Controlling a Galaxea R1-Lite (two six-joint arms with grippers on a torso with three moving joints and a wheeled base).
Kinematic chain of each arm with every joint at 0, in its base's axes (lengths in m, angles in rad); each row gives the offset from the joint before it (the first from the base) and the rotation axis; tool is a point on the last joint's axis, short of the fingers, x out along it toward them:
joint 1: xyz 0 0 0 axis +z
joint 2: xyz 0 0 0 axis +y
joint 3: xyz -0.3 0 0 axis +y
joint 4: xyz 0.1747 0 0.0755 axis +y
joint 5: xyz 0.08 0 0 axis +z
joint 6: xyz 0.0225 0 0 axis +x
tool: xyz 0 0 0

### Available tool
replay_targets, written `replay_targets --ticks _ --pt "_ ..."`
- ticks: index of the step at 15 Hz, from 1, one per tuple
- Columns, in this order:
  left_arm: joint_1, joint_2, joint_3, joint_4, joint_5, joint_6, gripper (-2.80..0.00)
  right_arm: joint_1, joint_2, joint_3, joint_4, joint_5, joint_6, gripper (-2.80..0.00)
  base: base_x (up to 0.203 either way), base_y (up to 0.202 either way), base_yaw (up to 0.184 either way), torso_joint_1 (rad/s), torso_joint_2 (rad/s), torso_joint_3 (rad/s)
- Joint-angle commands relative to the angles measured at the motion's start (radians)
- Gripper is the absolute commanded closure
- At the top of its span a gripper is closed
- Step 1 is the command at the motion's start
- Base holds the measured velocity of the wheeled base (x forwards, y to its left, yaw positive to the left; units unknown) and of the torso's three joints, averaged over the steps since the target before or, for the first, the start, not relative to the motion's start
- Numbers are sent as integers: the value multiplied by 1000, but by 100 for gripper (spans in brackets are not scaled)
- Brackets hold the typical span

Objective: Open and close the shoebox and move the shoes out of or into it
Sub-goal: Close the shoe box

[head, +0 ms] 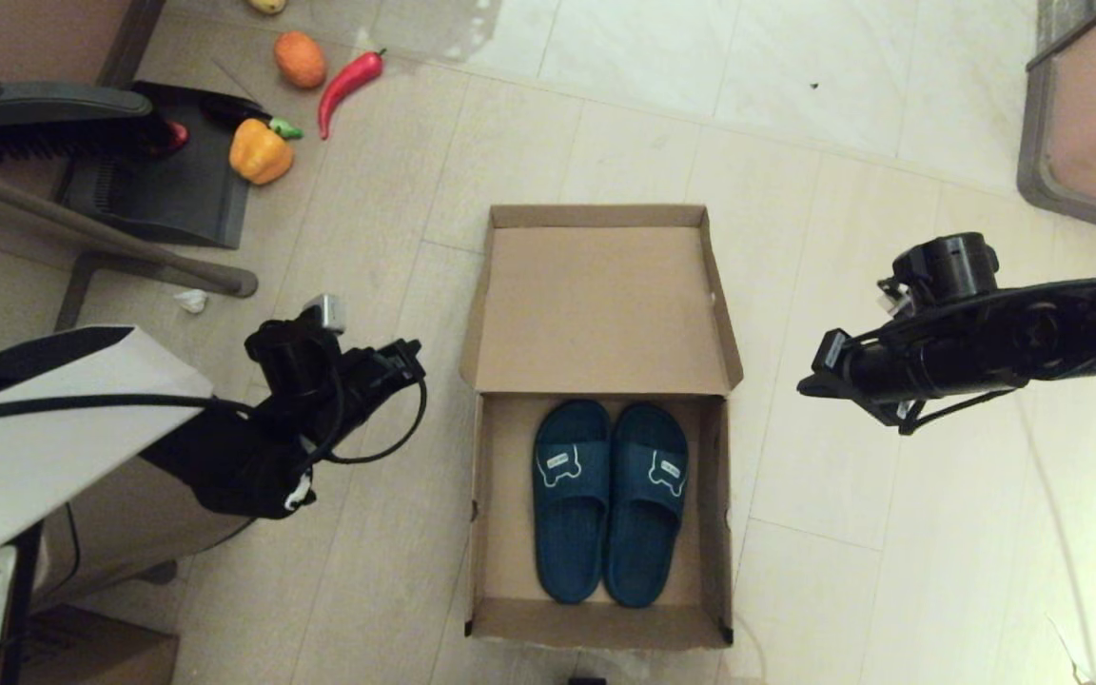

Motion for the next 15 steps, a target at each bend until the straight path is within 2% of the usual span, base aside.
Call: replay_targets --ticks 1,3,5,7,8,10,12,13,15 --pt "0 -10 -131 114 -7 -46 0 -20 33 -125 74 19 9 0 0 0 0 0 0 0" --pt "-8 -2 -331 319 -8 -167 0 -32 90 -283 192 62 69 0 0 0 0 0 0 0" --pt "-10 26 -520 533 7 -256 0 -35 146 -410 263 124 178 0 0 0 0 0 0 0" --pt "-12 77 -649 672 24 -355 0 -35 177 -513 287 144 287 0 0 0 0 0 0 0" --pt "-12 116 -697 705 25 -393 0 -38 186 -542 289 149 385 0 0 0 0 0 0 0" --pt "-11 182 -784 714 -8 -414 0 -58 210 -552 285 152 490 0 0 0 0 0 0 0" --pt "-12 204 -788 662 -96 -420 0 -79 221 -553 255 152 611 0 0 0 0 0 0 0" --pt "-18 210 -787 647 -117 -420 0 -89 218 -554 245 170 646 0 0 0 0 0 0 0" --pt "-23 220 -789 639 -127 -420 0 -91 216 -552 248 187 607 0 0 0 0 0 0 0"
